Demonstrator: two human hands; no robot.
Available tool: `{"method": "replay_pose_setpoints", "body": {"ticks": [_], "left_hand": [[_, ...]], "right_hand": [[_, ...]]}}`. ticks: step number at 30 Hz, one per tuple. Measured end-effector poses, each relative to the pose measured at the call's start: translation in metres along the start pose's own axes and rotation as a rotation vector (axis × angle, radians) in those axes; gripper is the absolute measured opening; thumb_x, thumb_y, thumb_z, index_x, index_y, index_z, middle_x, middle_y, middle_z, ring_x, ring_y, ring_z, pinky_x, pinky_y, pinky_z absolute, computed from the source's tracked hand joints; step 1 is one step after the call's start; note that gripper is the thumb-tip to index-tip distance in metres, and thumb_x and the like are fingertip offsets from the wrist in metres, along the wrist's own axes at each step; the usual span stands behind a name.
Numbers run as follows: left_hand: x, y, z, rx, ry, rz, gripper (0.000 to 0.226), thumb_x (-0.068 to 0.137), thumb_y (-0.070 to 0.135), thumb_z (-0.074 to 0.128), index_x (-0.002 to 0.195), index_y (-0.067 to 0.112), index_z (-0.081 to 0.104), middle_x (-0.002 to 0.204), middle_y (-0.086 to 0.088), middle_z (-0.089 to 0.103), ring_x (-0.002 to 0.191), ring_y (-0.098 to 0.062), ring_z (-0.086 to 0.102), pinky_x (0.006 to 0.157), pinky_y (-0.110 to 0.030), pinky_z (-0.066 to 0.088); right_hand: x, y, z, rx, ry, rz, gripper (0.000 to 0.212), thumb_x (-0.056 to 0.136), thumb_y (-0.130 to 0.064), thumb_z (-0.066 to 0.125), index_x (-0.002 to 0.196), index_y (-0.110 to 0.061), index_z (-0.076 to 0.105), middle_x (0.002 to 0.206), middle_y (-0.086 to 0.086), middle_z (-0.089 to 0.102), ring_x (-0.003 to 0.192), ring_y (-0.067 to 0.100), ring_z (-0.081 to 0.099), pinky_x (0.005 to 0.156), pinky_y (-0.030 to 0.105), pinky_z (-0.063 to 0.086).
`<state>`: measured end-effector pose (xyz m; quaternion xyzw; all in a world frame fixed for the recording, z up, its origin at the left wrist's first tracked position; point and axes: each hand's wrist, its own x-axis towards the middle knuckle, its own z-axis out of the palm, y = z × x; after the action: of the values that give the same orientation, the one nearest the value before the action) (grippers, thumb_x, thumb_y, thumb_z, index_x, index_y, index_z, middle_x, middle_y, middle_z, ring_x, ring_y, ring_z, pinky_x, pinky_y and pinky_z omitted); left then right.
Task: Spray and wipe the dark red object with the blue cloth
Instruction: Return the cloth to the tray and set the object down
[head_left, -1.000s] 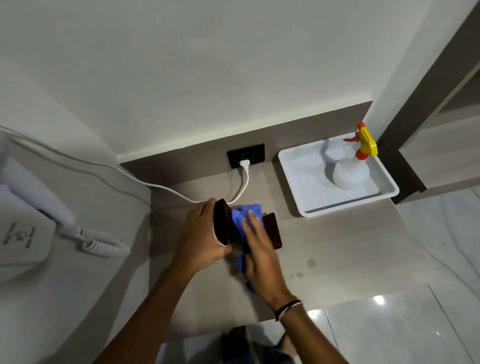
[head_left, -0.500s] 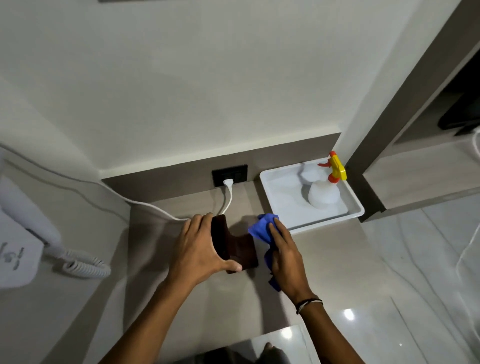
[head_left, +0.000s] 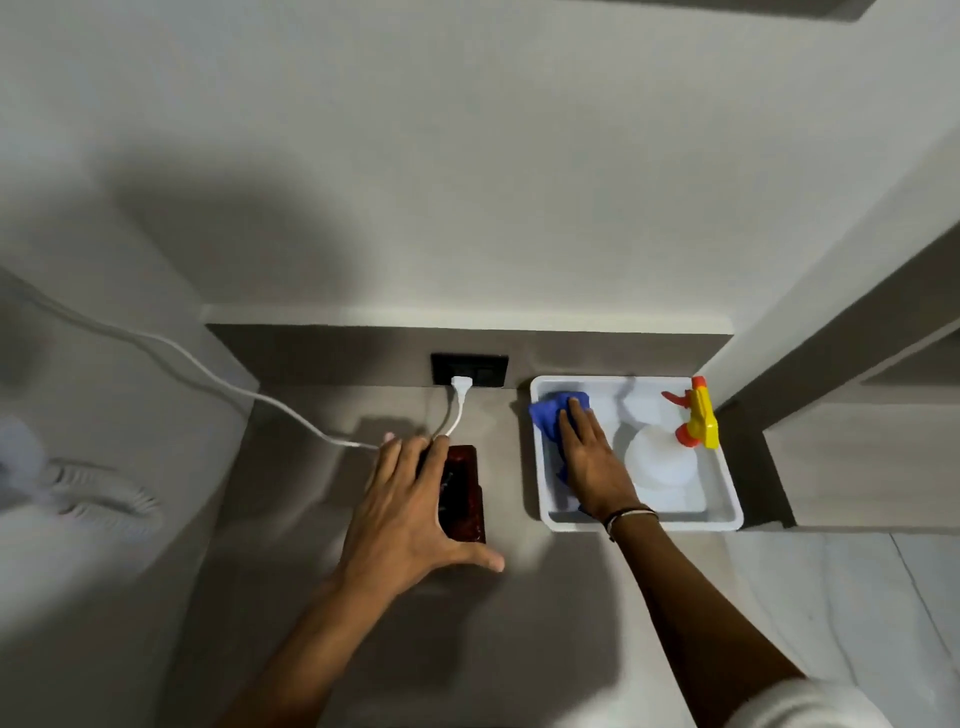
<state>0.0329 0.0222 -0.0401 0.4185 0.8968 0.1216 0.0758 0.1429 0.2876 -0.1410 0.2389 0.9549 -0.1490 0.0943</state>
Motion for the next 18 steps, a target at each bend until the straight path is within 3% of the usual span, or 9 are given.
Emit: {"method": "replay_pose_setpoints", "body": {"ticks": [3, 6, 11, 18], "left_hand": [[-0.003, 0.001, 0.008, -0.069, -0.054, -0.035, 0.141, 0.052, 0.111, 0.038, 0.162, 0.024, 0.022, 0.166, -0.003, 0.024, 0.157, -0.026, 0.007, 0.127, -0.045, 0.004], [-0.004, 0.001, 0.011, -0.054, -0.013, -0.027, 0.127, 0.067, 0.105, 0.037, 0.163, 0.024, 0.021, 0.17, -0.001, 0.019, 0.16, -0.023, 0.002, 0.125, -0.042, 0.005], [-0.004, 0.004, 0.007, -0.003, -0.014, 0.023, 0.119, 0.073, 0.101, 0.036, 0.16, 0.02, 0.029, 0.167, -0.003, 0.025, 0.16, -0.023, 0.007, 0.128, -0.04, 0.001], [-0.008, 0.009, 0.0, 0.113, -0.046, 0.052, 0.118, 0.078, 0.097, 0.032, 0.163, 0.015, 0.025, 0.168, -0.008, 0.026, 0.161, -0.027, 0.005, 0.129, -0.052, 0.001]], "right_hand": [[0.01, 0.005, 0.014, -0.09, -0.096, -0.003, 0.07, 0.116, -0.025, 0.034, 0.169, 0.0, -0.003, 0.179, 0.024, -0.01, 0.168, 0.043, -0.008, 0.139, 0.044, 0.001], [0.008, 0.008, 0.025, -0.155, -0.115, 0.012, 0.071, 0.117, -0.04, 0.02, 0.17, -0.002, -0.008, 0.178, 0.024, -0.014, 0.167, 0.044, -0.013, 0.138, 0.048, 0.0], [0.007, 0.003, 0.029, -0.134, -0.135, 0.073, 0.074, 0.116, -0.044, 0.02, 0.17, -0.005, -0.01, 0.178, 0.022, -0.017, 0.167, 0.043, -0.012, 0.138, 0.05, 0.005], [-0.004, -0.008, 0.012, -0.008, -0.097, 0.124, 0.075, 0.116, -0.044, 0.031, 0.171, -0.008, -0.005, 0.18, 0.019, -0.013, 0.168, 0.041, -0.009, 0.138, 0.051, 0.008]]}}
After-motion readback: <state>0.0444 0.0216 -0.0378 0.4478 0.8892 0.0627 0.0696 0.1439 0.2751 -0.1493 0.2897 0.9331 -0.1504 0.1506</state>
